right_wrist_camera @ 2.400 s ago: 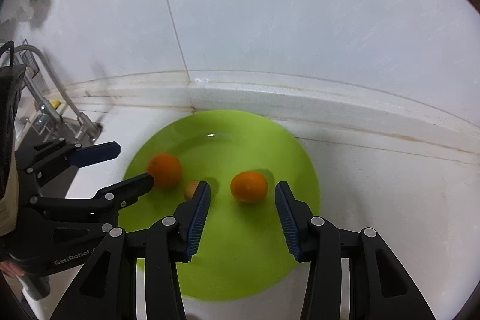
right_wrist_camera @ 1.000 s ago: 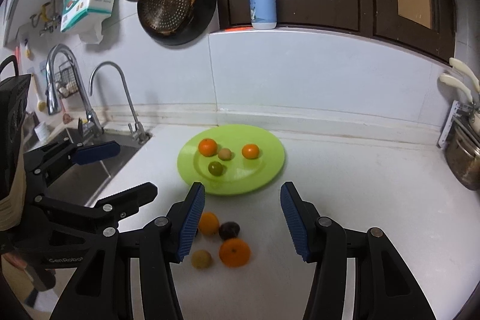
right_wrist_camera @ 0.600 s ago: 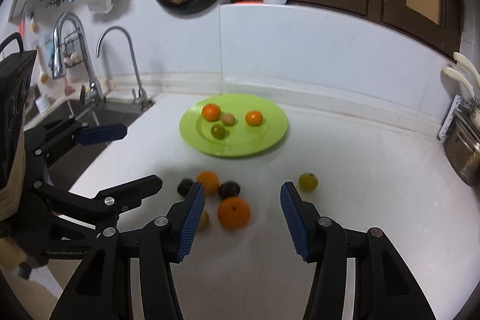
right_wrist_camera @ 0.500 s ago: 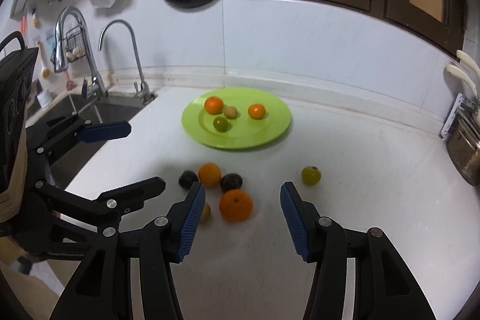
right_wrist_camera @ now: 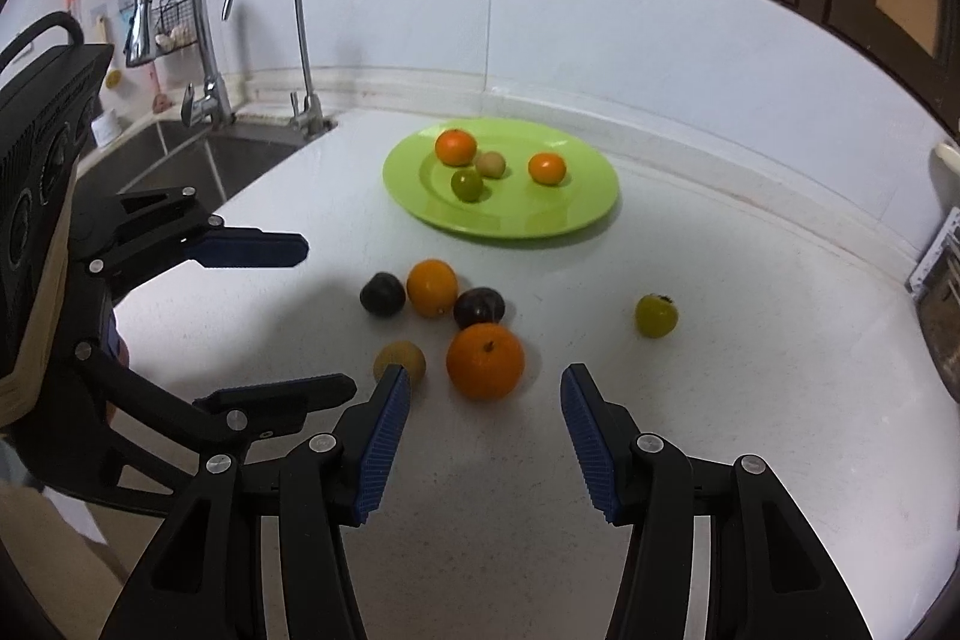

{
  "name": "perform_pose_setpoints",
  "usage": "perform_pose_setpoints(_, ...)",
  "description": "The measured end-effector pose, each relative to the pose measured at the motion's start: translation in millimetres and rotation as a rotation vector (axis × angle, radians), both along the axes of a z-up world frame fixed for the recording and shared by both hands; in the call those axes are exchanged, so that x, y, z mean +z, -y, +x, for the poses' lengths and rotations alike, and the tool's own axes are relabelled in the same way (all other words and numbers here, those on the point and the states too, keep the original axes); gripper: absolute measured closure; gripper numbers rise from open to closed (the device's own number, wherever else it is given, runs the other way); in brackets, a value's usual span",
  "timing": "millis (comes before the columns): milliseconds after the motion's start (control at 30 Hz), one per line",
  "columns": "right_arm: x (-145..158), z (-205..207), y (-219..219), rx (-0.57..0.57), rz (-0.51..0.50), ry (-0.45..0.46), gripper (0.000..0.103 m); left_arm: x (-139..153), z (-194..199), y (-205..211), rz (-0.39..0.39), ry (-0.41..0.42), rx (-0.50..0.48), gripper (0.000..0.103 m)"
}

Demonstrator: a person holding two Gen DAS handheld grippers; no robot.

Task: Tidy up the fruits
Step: 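Grasp a tan round fruit with the left tool while the right tool grasps a large orange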

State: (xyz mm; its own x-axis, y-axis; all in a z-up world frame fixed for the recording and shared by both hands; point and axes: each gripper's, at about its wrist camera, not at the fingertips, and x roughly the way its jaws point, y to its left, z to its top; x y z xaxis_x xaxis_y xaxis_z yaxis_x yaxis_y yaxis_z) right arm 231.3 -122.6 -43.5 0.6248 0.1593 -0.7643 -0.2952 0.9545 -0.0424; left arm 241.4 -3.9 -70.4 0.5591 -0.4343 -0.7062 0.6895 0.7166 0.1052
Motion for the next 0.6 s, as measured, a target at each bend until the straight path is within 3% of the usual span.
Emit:
perform_pose_setpoints(500, -36.3, 26.8, 2.6, 0.04, 0.001, -0.094, 0.051, -23.7, 18.6, 7.7, 0.007, -0.111, -0.037, 0.056)
perform_pose_setpoints(600, -38.7, 31.2, 5.2, 0.034, 0.012, -0.109, 0.056, -27.6, 23.3, 10.0, 0.006, -0.134, -0.037, 0.06)
